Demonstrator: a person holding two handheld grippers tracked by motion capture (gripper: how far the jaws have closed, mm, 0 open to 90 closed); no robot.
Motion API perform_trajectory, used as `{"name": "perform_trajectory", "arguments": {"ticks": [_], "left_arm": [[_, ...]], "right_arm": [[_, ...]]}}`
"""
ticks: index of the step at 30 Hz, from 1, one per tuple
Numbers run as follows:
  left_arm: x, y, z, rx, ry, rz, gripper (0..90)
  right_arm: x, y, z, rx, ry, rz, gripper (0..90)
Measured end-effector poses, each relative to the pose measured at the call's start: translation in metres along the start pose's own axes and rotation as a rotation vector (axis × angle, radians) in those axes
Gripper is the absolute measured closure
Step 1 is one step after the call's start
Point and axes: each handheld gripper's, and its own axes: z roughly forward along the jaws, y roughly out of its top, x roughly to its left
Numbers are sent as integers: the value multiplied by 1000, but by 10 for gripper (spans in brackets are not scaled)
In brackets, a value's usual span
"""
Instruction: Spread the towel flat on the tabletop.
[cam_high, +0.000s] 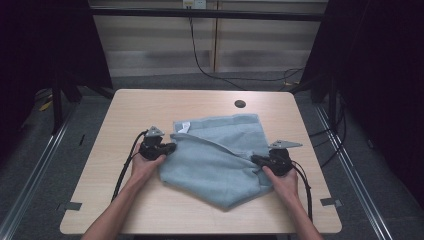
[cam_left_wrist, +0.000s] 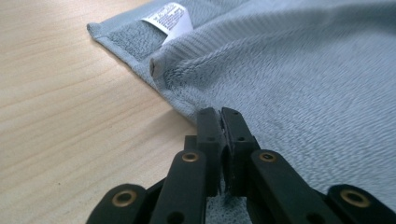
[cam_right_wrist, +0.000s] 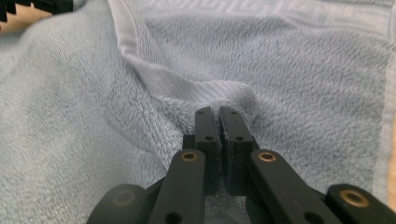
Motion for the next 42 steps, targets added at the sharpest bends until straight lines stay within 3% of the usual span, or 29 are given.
{"name": "perform_trajectory", "arguments": {"ticks": [5, 12, 16, 23, 25, 28, 31, 34, 37, 39, 42], "left_arm": [[-2, 13, -28, -84, -34, -2, 876], [-20, 36, -80, -226, -81, 38, 876], [-29, 42, -107, -314, -104, 33, 876], [-41, 50, -149, -410, -130, 61, 876], [-47, 49, -161, -420, -143, 86, 876], [-58, 36, -175, -395, -144, 136, 876], [-66, 8, -178, -330, -158, 160, 875], [-71, -26, -170, -255, -203, 137, 875], [-76, -59, -161, -164, -223, 129, 873], [-78, -76, -157, -105, -237, 113, 872], [-80, -94, -158, -53, -254, 107, 856]], "right_arm": [[2, 12, -15, -83, 26, 17, 870], [19, 41, -49, -191, 48, -27, 871], [29, 62, -76, -261, 58, -47, 871], [45, 87, -120, -367, 63, -84, 872], [52, 90, -132, -397, 73, -97, 872], [64, 85, -145, -406, 82, -127, 872], [76, 63, -149, -360, 95, -147, 872], [86, 23, -142, -279, 115, -130, 871], [92, -23, -129, -194, 145, -78, 870], [95, -49, -119, -131, 189, -38, 866], [104, -80, -110, -28, 225, -27, 828]]}}
